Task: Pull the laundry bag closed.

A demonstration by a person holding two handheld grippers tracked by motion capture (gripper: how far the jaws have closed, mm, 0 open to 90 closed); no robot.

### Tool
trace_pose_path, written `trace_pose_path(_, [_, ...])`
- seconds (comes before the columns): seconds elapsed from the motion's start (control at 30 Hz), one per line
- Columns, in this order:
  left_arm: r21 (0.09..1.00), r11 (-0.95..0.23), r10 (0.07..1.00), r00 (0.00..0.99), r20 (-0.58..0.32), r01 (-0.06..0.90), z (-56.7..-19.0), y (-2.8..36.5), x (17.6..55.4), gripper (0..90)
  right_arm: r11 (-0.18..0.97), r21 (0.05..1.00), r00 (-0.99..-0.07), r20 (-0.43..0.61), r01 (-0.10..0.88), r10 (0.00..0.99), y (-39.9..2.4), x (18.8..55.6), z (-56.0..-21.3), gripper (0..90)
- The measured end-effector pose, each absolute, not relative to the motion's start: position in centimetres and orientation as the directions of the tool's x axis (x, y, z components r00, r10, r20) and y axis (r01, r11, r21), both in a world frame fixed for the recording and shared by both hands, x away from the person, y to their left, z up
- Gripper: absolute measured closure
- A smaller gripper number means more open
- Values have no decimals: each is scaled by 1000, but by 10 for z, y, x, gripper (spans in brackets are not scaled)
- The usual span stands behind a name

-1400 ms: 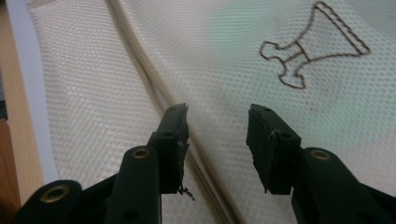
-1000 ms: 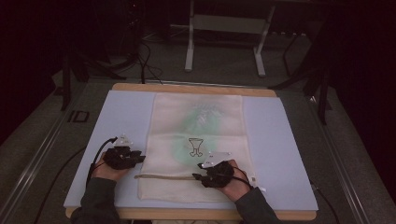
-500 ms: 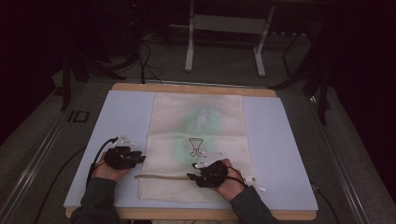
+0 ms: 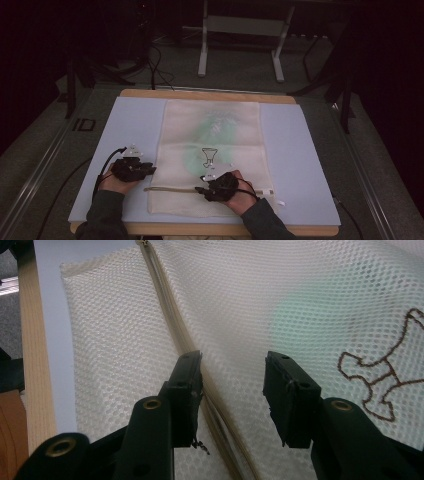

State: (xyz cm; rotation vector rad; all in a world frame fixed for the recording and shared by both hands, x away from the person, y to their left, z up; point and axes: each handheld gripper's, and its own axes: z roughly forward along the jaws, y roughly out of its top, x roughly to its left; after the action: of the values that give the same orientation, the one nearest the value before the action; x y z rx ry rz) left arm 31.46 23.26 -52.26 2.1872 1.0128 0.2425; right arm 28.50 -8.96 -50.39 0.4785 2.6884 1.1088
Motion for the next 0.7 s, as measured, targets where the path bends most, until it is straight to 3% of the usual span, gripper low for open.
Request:
trace_pose_path(0.2, [666, -453, 723, 681, -115, 593, -523, 232, 315, 730, 672, 709, -934, -57, 211, 354, -84, 285, -504, 583])
trace_pose_path(0.7, [666, -469, 699, 705, -121, 580, -523, 230, 313, 894, 670, 714, -942, -45, 202, 331, -70, 283, -507, 570])
